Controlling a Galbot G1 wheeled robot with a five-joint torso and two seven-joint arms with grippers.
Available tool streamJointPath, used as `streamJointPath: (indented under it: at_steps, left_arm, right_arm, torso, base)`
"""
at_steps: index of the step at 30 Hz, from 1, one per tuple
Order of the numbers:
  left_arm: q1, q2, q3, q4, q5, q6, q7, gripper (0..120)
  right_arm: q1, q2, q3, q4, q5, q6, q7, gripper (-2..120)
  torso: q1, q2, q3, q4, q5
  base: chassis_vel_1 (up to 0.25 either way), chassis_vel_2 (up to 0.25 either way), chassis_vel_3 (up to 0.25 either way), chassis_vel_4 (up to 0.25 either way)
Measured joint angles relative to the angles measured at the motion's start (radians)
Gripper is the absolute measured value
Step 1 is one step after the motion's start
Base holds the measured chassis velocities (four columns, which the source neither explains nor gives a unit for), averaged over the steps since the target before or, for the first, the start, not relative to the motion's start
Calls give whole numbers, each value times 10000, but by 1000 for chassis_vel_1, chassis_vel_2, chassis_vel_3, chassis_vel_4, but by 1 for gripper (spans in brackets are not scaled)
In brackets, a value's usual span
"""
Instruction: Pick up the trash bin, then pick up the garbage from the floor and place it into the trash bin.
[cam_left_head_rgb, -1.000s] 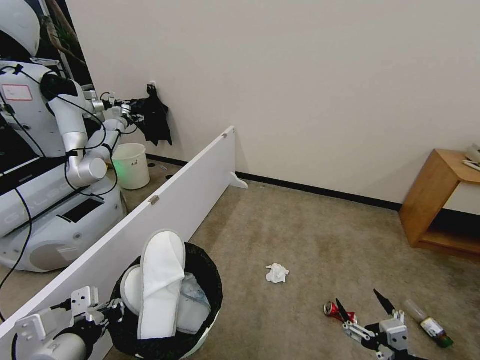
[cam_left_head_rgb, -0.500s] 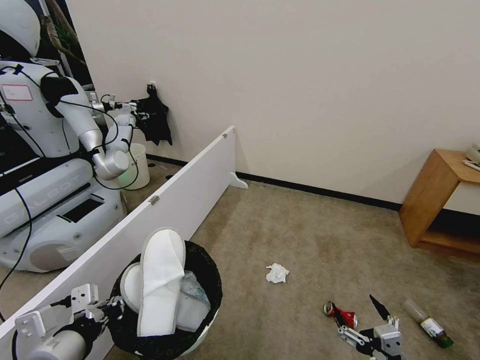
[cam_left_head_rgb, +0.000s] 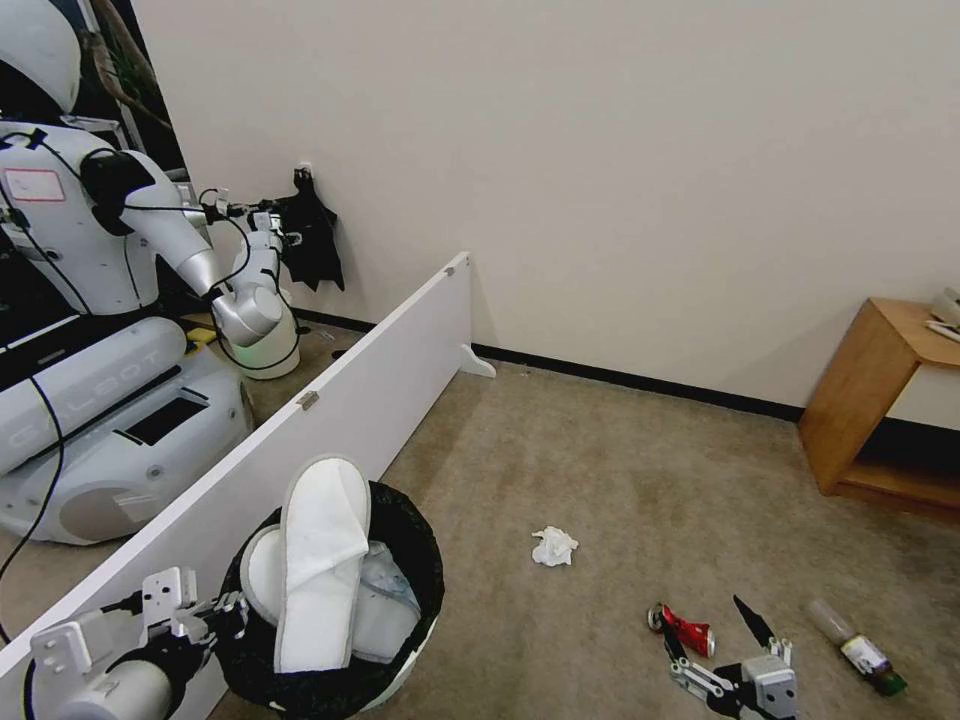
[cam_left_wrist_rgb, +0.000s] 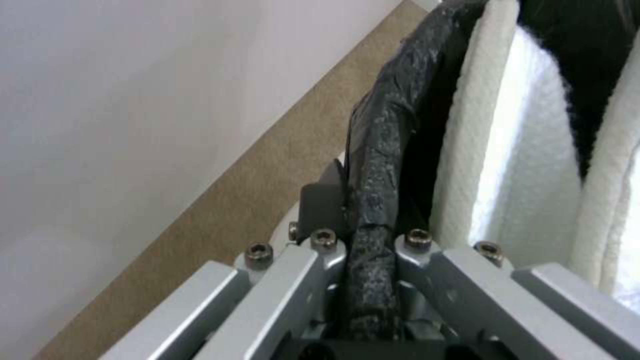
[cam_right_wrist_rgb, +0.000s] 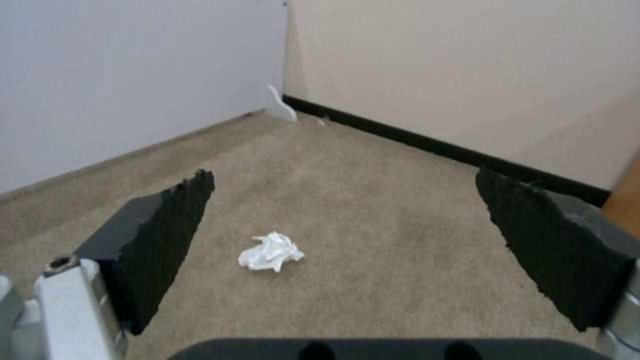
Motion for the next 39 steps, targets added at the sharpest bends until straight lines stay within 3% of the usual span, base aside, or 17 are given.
streamJointPath:
  at_steps: [39]
  left_arm:
    - [-57, 23, 79, 105, 195, -36, 75, 2]
  right_arm:
    - [113, 102, -110, -294, -73, 66, -84, 100]
  torso:
    - [0, 0, -1, 0, 0]
  base:
    - [0, 0, 0, 0]
